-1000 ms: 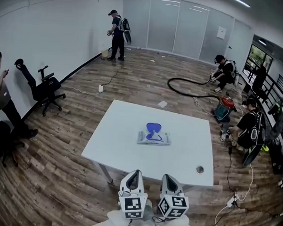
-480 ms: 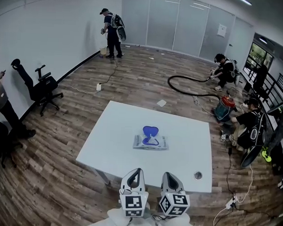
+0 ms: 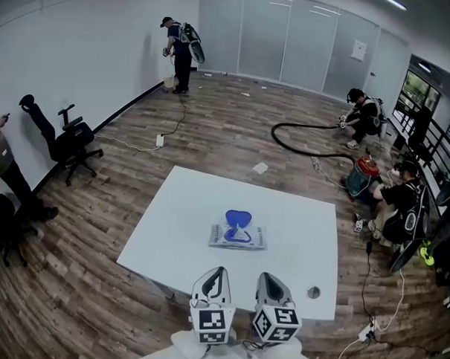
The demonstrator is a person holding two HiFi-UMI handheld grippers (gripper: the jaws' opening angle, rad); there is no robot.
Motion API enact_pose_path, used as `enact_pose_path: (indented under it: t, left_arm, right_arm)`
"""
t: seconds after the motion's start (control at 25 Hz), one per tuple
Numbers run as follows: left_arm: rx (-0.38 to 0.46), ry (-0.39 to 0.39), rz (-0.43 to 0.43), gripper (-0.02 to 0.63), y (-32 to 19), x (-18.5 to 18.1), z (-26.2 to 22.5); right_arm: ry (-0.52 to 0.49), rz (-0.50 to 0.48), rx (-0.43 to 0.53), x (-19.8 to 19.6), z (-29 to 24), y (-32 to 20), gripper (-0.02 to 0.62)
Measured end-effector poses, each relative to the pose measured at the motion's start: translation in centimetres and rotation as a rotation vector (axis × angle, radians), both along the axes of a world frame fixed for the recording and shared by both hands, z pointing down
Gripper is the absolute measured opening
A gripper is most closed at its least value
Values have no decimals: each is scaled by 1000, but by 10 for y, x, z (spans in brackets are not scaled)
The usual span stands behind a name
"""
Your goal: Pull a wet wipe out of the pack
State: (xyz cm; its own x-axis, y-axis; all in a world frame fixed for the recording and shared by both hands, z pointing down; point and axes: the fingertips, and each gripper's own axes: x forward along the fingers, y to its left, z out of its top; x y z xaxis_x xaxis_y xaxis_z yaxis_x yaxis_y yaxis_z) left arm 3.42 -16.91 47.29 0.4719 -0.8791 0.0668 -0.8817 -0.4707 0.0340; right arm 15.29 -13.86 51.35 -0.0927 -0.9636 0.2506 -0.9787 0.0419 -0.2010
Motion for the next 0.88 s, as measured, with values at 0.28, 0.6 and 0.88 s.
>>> enact_pose_path:
  t: [0.28,0.6,0.88]
  left_arm:
    - [-10,-16,1,-3,-18,17,2]
    - [-30,-17,-25,-3,-43,32,4]
    - [-29,-18,-52,-3,-51,34,3]
  right_arm:
    - [-13,-6,-19,15,8,-19,9]
    - [-23,-52,-27,25,10,-43,9]
    - [-14,-80,-19,30,8,-58,9]
